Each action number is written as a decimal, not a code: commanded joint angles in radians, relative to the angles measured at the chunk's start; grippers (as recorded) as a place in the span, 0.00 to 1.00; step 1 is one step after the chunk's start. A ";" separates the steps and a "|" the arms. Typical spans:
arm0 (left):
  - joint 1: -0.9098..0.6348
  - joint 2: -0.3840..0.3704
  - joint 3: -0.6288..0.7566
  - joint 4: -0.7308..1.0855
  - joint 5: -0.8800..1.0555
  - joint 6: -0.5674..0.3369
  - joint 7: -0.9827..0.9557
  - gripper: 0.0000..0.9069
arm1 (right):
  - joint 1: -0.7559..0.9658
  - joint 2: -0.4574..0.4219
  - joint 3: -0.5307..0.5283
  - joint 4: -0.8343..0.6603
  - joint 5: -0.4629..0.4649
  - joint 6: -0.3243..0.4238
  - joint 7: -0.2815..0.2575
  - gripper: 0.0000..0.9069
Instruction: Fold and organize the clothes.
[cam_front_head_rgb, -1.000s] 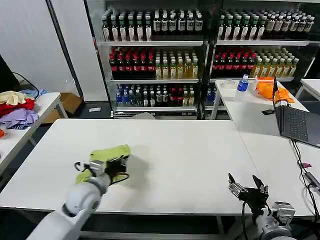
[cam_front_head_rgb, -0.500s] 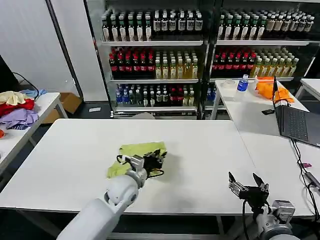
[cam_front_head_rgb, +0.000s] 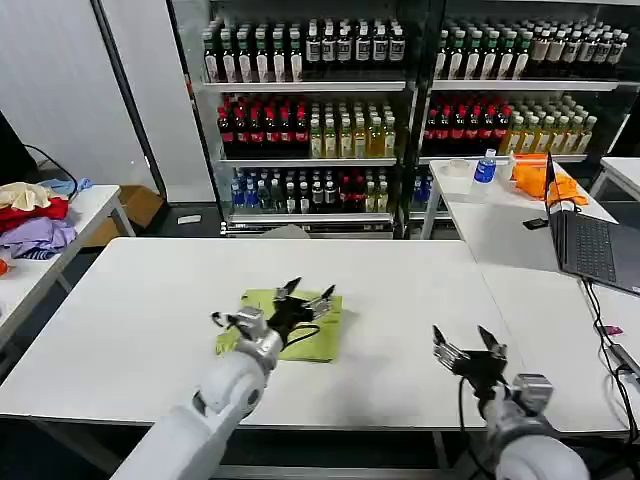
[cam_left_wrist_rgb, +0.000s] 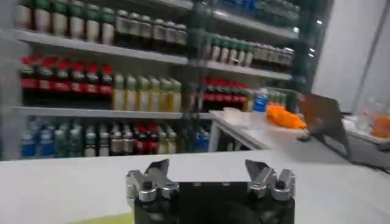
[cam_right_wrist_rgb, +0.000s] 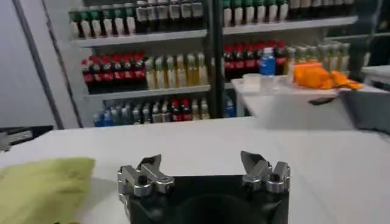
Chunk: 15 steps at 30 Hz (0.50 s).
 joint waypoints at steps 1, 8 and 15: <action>0.324 0.089 -0.332 -0.205 -0.041 -0.046 -0.015 1.00 | 0.404 0.063 -0.312 -0.317 -0.004 -0.007 0.009 1.00; 0.451 0.066 -0.449 -0.248 -0.040 -0.053 -0.018 1.00 | 0.586 0.109 -0.414 -0.506 0.005 -0.008 0.008 1.00; 0.492 0.044 -0.473 -0.267 -0.033 -0.057 -0.019 1.00 | 0.658 0.186 -0.483 -0.667 0.013 -0.008 0.007 1.00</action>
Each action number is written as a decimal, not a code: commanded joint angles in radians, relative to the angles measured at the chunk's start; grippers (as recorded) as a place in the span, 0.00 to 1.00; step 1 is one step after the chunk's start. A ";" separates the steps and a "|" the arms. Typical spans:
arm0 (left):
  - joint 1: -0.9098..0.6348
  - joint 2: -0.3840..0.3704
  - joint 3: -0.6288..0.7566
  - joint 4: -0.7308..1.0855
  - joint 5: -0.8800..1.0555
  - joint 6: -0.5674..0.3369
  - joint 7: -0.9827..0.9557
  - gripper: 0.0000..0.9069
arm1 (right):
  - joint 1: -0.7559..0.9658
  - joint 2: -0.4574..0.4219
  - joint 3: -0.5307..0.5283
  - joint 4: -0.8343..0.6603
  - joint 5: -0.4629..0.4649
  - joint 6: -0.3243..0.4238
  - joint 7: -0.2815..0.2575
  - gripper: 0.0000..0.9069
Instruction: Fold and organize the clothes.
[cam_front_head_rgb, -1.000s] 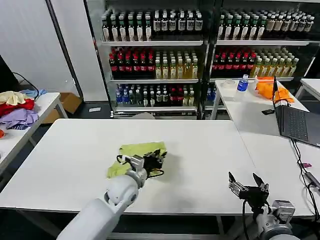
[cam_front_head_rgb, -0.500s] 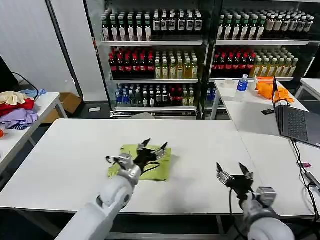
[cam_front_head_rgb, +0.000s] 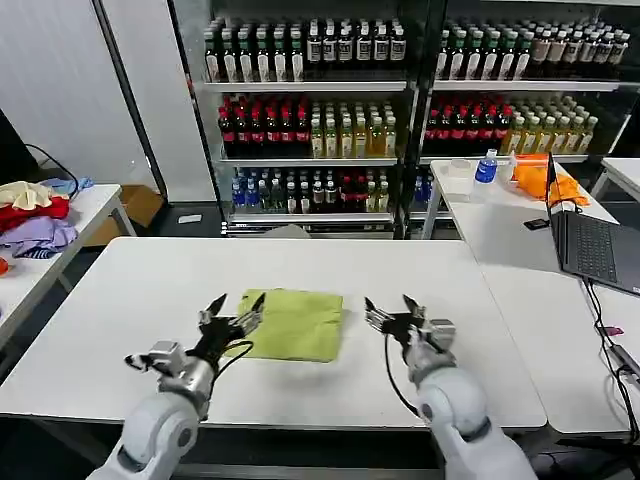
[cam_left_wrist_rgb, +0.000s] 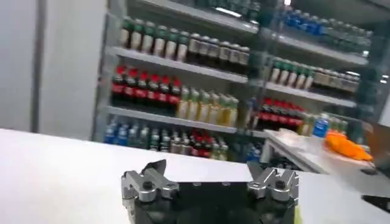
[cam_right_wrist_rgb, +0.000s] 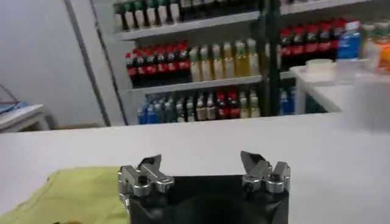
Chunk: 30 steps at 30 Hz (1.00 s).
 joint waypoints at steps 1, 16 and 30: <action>0.169 0.002 -0.146 -0.075 -0.005 -0.012 -0.004 1.00 | 0.266 0.108 -0.192 -0.338 0.006 -0.002 -0.001 1.00; 0.170 -0.016 -0.141 -0.080 -0.007 -0.014 -0.006 1.00 | 0.301 0.190 -0.219 -0.497 -0.002 0.010 0.009 0.00; 0.155 -0.011 -0.135 -0.079 -0.042 -0.007 -0.012 1.00 | 0.330 0.223 -0.204 -0.571 -0.048 0.017 0.032 0.00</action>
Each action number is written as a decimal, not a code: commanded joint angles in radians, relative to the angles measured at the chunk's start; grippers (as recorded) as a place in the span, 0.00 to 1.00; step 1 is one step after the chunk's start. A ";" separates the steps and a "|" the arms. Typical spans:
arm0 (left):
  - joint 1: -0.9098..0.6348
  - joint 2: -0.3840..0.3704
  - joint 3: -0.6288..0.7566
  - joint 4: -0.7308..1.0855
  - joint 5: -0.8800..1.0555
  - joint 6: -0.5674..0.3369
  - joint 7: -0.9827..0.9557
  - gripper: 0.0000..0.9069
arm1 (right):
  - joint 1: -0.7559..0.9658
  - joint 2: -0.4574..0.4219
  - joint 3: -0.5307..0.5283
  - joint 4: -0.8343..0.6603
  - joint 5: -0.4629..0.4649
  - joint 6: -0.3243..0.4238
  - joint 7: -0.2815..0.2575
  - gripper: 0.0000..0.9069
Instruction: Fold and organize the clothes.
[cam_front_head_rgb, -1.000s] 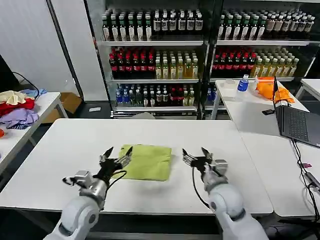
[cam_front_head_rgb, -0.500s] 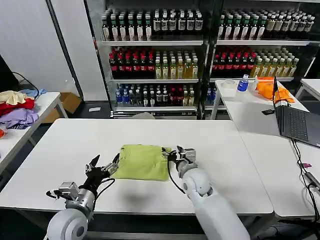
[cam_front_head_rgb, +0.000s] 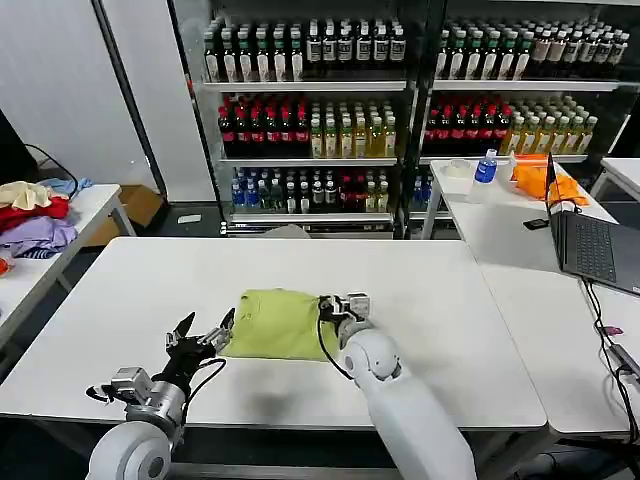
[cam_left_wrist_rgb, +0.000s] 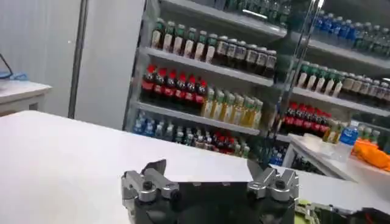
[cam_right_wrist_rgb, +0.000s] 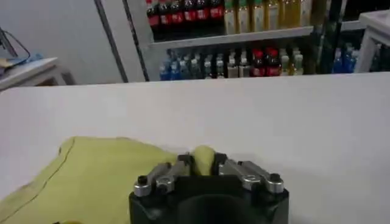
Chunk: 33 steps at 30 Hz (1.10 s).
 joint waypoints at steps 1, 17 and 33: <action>0.004 0.005 -0.009 -0.002 -0.021 0.003 -0.001 1.00 | 0.035 0.030 -0.008 -0.097 -0.039 0.007 0.014 0.00; -0.023 0.001 0.025 0.017 -0.023 0.005 -0.001 1.00 | 0.129 -0.068 0.064 -0.188 -0.172 0.049 -0.076 0.00; -0.052 -0.015 0.073 0.046 -0.013 0.005 0.000 1.00 | 0.162 -0.057 0.054 -0.261 -0.309 0.324 -0.141 1.00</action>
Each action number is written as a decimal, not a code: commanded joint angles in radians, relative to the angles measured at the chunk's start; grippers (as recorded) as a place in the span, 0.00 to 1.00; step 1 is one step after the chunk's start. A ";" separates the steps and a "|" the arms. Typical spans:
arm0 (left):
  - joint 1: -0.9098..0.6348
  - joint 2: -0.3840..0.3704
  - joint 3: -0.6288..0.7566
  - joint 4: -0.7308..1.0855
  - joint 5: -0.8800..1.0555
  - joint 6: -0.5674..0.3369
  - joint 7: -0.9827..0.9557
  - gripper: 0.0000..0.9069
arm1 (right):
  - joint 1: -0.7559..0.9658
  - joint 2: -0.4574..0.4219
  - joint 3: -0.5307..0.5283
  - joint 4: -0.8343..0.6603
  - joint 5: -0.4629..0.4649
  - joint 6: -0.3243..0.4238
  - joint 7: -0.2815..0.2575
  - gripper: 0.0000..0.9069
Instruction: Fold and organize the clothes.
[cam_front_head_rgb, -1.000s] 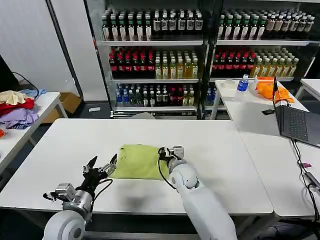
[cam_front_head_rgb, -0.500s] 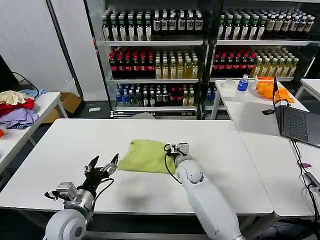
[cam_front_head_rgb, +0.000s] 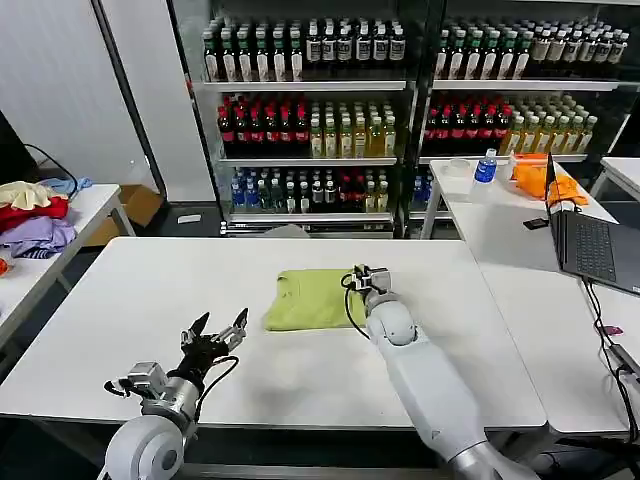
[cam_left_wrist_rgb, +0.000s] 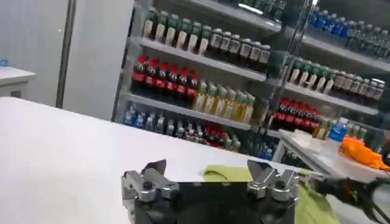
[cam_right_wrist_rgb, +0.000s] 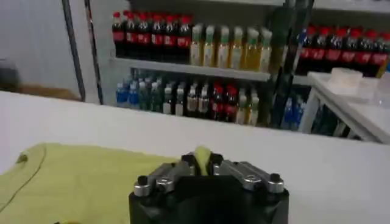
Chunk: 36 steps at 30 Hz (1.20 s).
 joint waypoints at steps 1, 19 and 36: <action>-0.005 -0.001 0.016 0.005 0.000 -0.001 0.001 1.00 | -0.046 -0.042 0.002 0.069 -0.094 0.159 -0.035 1.00; 0.063 0.025 0.005 -0.072 0.108 -0.030 0.019 1.00 | -0.806 -0.243 0.333 0.947 -0.055 0.233 -0.005 1.00; 0.135 0.035 -0.009 -0.164 0.179 -0.001 0.022 1.00 | -0.956 -0.187 0.413 0.977 -0.084 0.190 0.025 1.00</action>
